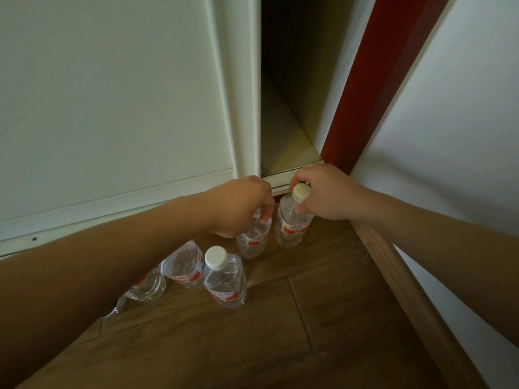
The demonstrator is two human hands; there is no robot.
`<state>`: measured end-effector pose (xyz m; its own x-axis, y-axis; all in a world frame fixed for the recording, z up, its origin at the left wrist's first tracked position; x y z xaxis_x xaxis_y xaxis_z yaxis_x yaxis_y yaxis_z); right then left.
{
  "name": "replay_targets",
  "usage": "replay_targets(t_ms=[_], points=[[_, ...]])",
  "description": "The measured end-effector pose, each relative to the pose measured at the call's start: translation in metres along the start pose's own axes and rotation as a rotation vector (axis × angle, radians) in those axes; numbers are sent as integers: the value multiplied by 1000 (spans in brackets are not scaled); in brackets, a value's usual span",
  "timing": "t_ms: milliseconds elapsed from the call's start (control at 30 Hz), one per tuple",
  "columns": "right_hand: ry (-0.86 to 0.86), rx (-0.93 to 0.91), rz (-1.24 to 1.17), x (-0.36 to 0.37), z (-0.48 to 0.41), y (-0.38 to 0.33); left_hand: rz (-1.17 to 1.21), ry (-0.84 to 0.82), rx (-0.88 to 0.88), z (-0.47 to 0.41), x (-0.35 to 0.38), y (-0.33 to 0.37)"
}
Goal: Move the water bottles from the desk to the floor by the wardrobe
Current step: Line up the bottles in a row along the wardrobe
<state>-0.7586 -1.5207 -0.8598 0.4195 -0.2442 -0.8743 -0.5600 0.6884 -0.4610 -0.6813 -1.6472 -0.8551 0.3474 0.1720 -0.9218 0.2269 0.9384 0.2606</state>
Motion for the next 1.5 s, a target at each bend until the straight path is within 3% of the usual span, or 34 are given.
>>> replay_targets(t_ms=[367, 600, 1500], points=[[-40, 25, -8, 7, 1, 2, 61, 92, -90, 5, 0, -14], [-34, 27, -16, 8, 1, 3, 108, 153, -294, 8, 3, -33], [-19, 18, -21, 2, -1, 16, 161, 198, -137, -19, 1, -4]])
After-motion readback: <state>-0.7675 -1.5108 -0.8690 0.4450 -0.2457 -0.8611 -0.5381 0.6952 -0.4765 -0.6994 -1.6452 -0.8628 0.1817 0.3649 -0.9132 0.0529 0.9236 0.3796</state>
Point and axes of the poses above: each hand's wrist, its own z-axis away from the middle knuckle, its own x-axis out of the palm, y = z × x, the point moved 6 cm from there along -z, towards the middle knuckle, and after that the axes turned 1 degree about -z, right-handed, at the moved point
